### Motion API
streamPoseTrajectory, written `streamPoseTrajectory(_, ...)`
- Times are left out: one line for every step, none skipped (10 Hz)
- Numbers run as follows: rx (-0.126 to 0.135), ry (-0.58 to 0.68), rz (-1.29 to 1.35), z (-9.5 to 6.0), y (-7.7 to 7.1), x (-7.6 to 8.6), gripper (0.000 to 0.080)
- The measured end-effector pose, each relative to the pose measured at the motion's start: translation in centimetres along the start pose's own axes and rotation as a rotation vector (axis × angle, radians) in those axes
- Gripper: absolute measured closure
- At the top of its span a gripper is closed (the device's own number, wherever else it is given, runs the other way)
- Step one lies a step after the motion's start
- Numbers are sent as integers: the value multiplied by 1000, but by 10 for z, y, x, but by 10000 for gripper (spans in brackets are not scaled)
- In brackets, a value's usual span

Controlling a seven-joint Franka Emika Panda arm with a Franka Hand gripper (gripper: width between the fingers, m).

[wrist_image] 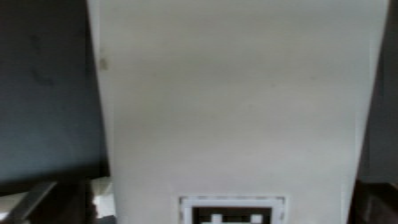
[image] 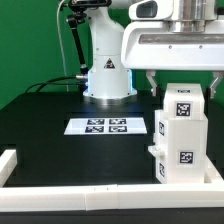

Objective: Assemble cabinet

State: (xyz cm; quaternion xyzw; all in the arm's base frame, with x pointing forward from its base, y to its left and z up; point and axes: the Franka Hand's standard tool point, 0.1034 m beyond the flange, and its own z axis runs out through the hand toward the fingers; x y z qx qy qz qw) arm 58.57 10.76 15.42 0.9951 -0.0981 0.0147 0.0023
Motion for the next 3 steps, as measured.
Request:
streamPoseTrajectory(3, 6, -22, -4, 1, 1, 32)
streamPoseTrajectory(5, 11, -52, -11, 3, 3, 5)
streamPoseTrajectory(7, 16, -66, -19, 7, 5, 5)
